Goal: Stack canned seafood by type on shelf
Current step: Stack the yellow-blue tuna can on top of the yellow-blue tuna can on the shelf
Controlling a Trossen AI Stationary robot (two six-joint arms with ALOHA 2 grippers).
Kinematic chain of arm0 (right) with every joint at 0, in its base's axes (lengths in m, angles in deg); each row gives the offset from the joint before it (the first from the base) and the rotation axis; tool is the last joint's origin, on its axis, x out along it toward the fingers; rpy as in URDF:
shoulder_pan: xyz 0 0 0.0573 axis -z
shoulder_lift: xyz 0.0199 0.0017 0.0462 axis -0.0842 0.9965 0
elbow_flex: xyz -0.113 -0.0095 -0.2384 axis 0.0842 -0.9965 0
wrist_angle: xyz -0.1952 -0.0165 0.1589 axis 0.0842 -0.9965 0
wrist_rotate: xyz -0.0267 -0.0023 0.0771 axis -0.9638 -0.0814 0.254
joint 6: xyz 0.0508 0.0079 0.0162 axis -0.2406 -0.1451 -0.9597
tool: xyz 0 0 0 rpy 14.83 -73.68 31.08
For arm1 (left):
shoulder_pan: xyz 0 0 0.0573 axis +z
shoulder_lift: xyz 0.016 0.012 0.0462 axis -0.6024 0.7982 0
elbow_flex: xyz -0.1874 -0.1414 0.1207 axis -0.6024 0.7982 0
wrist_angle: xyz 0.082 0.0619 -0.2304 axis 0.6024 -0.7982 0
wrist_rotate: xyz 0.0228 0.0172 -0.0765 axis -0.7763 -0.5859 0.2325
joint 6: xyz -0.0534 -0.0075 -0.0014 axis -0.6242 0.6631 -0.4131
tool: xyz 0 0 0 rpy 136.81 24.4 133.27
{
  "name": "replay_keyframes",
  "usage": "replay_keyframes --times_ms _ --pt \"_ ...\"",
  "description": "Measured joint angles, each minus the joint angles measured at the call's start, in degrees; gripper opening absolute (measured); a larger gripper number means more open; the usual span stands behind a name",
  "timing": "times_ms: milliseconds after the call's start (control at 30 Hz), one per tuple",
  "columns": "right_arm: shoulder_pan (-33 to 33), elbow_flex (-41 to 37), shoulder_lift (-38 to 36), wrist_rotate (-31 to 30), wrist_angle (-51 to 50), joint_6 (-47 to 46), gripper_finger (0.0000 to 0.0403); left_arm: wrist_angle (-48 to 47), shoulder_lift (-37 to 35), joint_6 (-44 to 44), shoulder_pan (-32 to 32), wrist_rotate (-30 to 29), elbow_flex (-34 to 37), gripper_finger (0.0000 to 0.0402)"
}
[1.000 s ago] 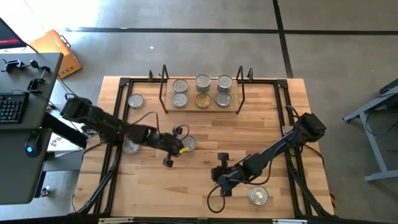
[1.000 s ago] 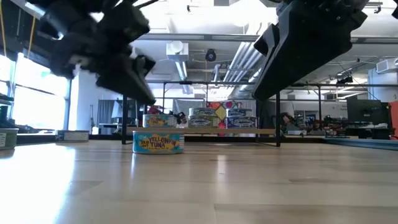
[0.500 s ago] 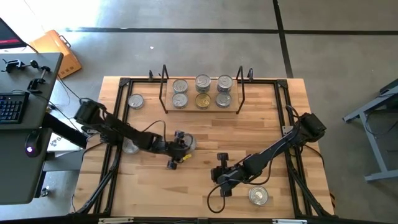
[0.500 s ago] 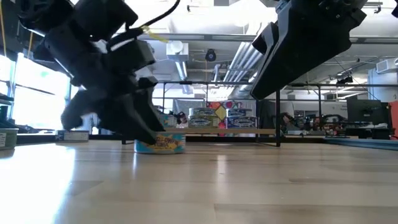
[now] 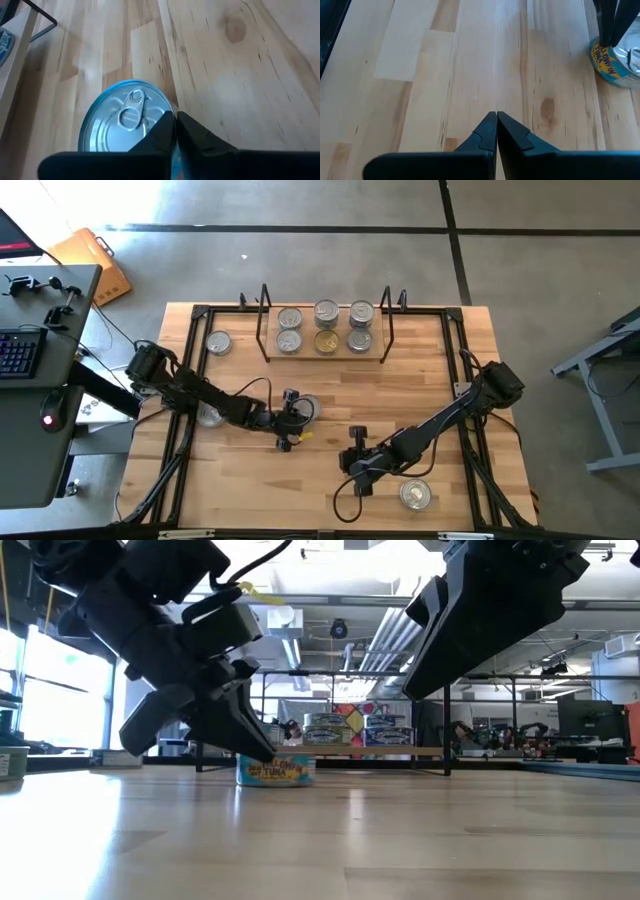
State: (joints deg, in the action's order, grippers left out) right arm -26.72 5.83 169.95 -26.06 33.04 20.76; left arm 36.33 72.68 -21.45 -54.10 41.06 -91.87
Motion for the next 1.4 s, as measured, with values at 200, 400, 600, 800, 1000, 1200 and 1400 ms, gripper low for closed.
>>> replay_keyframes --times_ms 200,400,600,800,1000,1200,1400 --pt "0.0 0.0 0.0 0.0 0.0 0.0 0.0004 -1.5 -2.2 0.8 -0.6 0.9 0.1 0.0002" --pt "0.0 0.0 0.0 0.0 -0.1 0.0 0.0004 -4.6 -6.9 1.5 -1.7 1.6 0.3 0.0001" --pt "0.0 0.0 0.0 0.0 -0.1 0.0 0.0004 -6.8 -11.7 1.9 -3.1 -0.7 0.3 0.0000" --pt "0.0 0.0 0.0 0.0 -0.1 0.2 0.0004 -9.2 -15.2 3.9 -4.1 -4.8 0.3 0.0000" --pt "0.0 0.0 0.0 0.0 -0.1 0.2 0.0004 -10.7 -19.1 6.0 -3.4 -9.6 0.3 0.0000" --pt "0.0 0.0 0.0 0.0 0.2 0.3 0.0004 -10.8 -24.4 11.2 0.8 -12.3 0.2 0.0000" --pt "0.0 0.0 0.0 0.0 0.3 0.4 0.0004 -14.8 -27.4 18.6 12.1 -9.5 -3.4 0.0000"
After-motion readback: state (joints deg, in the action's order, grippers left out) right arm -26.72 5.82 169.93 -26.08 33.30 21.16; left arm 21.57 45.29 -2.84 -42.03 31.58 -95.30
